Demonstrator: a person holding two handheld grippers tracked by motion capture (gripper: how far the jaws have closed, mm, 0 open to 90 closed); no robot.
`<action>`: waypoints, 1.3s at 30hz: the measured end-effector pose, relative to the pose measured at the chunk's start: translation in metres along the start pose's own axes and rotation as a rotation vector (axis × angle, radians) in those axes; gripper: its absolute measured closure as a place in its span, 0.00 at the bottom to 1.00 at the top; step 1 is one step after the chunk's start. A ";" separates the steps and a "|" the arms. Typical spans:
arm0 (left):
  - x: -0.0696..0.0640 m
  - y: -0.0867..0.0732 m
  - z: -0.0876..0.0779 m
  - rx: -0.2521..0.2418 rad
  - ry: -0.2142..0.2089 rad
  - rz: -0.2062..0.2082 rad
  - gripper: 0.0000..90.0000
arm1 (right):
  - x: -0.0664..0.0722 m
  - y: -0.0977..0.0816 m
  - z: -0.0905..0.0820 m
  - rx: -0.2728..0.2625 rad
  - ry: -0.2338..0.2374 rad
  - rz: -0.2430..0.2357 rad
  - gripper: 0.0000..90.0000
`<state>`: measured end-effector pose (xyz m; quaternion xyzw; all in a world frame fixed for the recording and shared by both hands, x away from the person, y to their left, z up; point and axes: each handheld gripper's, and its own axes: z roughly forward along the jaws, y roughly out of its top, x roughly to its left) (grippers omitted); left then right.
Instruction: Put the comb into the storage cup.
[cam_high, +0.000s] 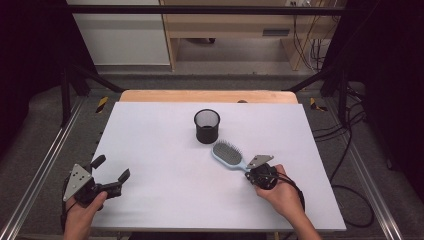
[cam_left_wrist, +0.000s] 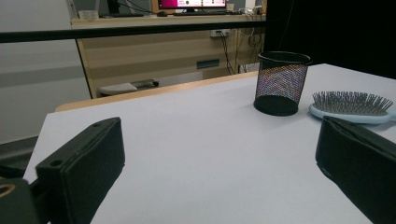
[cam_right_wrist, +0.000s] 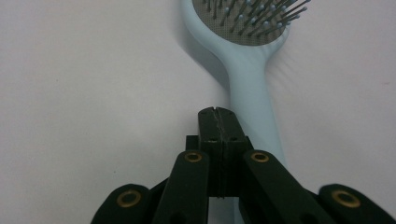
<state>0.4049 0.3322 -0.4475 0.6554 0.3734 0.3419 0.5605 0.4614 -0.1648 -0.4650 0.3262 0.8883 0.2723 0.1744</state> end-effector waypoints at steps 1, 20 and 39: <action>0.000 0.000 0.000 0.000 0.000 0.000 0.01 | 0.000 0.000 0.000 0.000 0.001 -0.001 1.00; 0.000 0.000 0.000 0.001 0.001 0.002 0.01 | 0.003 0.003 -0.011 -0.041 0.032 -0.001 0.99; -0.001 0.000 0.001 0.005 -0.007 0.009 0.01 | -0.019 0.022 -0.023 -0.078 0.039 0.082 0.32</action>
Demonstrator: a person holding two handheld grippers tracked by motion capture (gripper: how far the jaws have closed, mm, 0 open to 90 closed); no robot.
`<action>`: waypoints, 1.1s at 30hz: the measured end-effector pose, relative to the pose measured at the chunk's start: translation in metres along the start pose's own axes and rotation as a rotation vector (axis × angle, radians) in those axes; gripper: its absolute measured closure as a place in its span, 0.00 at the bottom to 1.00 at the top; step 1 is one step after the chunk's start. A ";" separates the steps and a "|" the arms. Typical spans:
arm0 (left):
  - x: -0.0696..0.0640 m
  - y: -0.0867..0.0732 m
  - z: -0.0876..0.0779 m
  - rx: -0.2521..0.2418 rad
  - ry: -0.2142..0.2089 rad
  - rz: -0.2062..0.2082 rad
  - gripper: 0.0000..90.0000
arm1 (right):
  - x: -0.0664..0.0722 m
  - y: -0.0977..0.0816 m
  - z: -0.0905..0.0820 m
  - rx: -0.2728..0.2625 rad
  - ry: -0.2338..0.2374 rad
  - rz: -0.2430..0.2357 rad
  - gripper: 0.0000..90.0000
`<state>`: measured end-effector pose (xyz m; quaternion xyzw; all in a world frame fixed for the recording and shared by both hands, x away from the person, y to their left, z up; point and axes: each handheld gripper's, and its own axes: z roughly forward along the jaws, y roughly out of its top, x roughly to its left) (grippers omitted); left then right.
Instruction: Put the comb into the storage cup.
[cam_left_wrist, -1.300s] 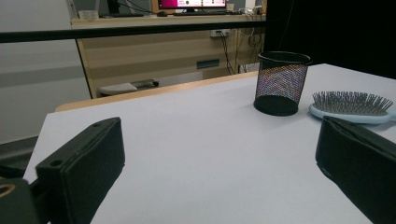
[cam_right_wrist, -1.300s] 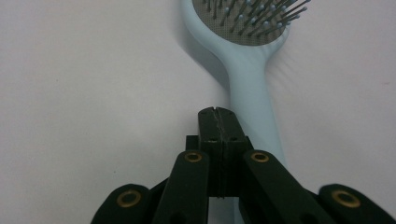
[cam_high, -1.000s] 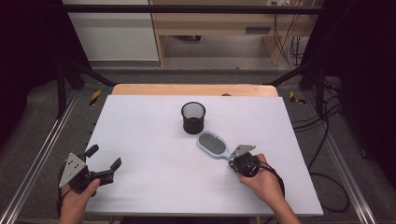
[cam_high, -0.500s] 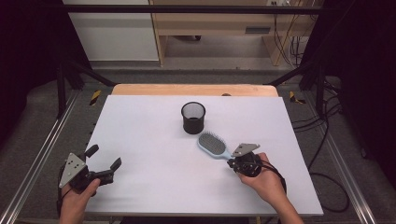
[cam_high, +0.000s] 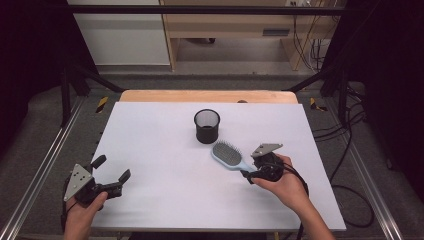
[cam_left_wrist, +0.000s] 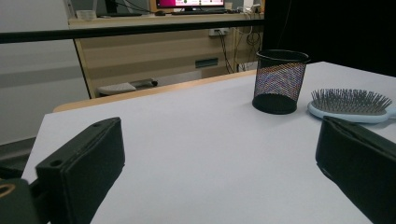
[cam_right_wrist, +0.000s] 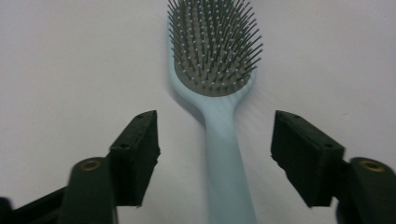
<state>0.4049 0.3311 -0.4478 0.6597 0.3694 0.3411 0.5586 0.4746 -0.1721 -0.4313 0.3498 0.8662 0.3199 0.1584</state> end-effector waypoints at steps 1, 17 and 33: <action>0.000 0.000 0.000 0.001 -0.001 0.000 0.01 | -0.001 0.001 0.001 0.000 0.007 0.004 0.27; -0.001 -0.001 0.001 0.007 -0.003 0.002 0.01 | -0.013 0.005 0.033 0.102 0.045 0.053 0.16; -0.001 -0.001 0.001 0.010 -0.006 0.005 0.01 | -0.014 0.006 0.044 0.134 0.061 0.029 0.50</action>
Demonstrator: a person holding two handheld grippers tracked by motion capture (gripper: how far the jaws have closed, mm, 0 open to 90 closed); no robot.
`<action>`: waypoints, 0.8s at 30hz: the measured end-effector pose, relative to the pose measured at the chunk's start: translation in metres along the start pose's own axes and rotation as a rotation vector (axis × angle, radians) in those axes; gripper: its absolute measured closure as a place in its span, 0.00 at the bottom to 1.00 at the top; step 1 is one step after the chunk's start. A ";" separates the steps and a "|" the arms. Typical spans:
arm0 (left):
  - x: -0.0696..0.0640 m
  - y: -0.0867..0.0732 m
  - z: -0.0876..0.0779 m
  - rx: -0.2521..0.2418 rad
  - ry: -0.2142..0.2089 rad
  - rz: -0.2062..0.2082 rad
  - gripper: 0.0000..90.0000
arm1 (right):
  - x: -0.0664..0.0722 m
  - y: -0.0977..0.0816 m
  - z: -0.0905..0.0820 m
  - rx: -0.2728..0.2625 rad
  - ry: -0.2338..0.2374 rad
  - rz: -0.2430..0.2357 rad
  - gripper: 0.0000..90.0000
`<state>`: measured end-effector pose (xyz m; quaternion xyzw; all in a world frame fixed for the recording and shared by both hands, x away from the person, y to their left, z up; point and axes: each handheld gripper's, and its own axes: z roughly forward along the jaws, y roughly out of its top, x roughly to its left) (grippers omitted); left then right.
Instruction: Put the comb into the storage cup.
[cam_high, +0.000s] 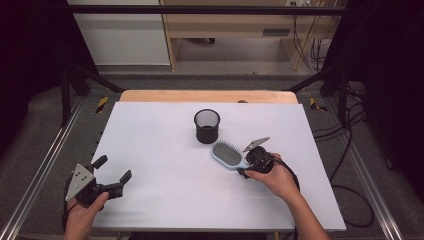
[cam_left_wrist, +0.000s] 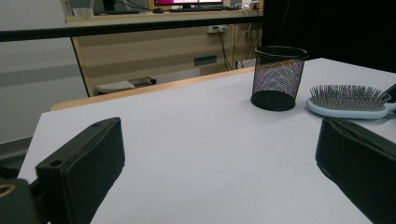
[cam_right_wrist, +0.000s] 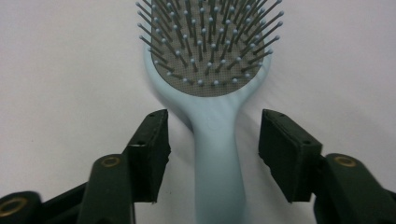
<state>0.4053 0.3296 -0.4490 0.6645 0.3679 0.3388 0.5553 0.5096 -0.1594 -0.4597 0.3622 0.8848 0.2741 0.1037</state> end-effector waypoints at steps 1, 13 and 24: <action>0.000 0.000 0.000 0.000 0.001 0.000 0.01 | 0.000 0.000 0.000 0.000 0.001 0.000 0.52; 0.000 0.000 0.000 0.000 0.000 -0.001 0.01 | 0.000 0.000 0.003 0.008 0.001 -0.019 0.62; 0.001 0.000 0.000 0.000 -0.002 -0.004 0.01 | 0.002 0.000 0.003 0.012 -0.006 -0.047 0.69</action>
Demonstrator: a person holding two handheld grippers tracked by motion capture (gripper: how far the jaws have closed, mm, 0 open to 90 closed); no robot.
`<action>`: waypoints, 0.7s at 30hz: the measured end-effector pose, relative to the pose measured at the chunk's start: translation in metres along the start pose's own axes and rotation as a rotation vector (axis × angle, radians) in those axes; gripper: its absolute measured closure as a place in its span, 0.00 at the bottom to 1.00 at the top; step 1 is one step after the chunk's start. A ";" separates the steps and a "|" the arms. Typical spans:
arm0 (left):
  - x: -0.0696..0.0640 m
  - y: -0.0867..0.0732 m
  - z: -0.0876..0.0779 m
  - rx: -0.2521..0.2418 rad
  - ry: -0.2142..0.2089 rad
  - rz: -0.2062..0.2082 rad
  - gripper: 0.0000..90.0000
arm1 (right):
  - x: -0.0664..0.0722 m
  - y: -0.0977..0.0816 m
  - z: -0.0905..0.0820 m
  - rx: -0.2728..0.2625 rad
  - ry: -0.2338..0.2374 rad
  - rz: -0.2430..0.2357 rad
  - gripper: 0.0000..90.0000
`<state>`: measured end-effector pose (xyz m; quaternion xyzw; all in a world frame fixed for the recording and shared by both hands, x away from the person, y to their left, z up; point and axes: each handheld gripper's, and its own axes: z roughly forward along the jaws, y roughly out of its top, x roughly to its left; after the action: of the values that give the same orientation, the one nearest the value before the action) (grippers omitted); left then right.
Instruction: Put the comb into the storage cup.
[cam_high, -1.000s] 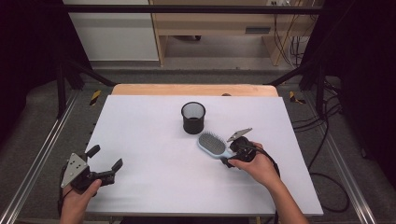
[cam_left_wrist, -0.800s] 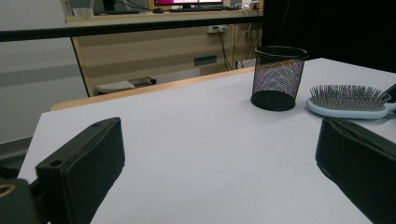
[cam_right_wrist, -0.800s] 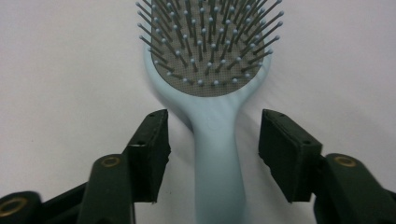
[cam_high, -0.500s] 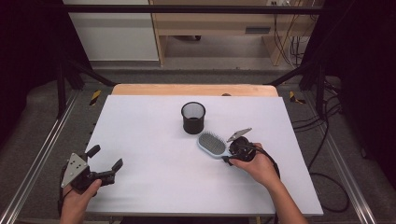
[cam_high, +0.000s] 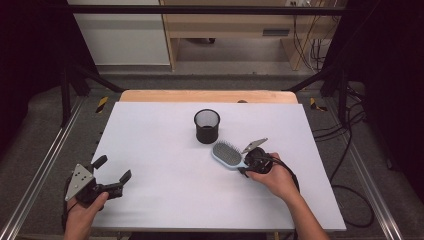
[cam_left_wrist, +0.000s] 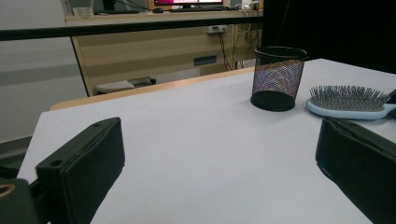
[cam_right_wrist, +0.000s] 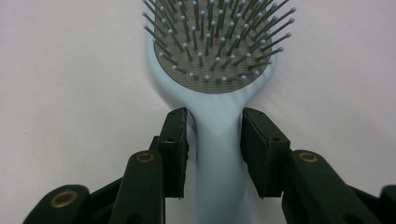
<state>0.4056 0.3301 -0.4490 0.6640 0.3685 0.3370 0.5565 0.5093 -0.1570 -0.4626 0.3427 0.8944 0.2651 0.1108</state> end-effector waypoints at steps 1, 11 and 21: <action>0.000 0.000 0.000 0.000 0.000 0.000 0.01 | 0.000 0.000 0.000 0.002 0.000 -0.001 0.69; 0.000 0.000 0.000 0.001 0.000 0.000 0.01 | 0.001 0.001 0.000 0.008 0.012 -0.017 0.76; 0.000 0.000 0.000 0.000 -0.002 0.000 0.01 | 0.002 0.002 0.000 0.021 0.008 -0.027 0.77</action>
<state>0.4057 0.3301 -0.4488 0.6643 0.3683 0.3364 0.5567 0.5092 -0.1539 -0.4615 0.3310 0.9021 0.2554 0.1073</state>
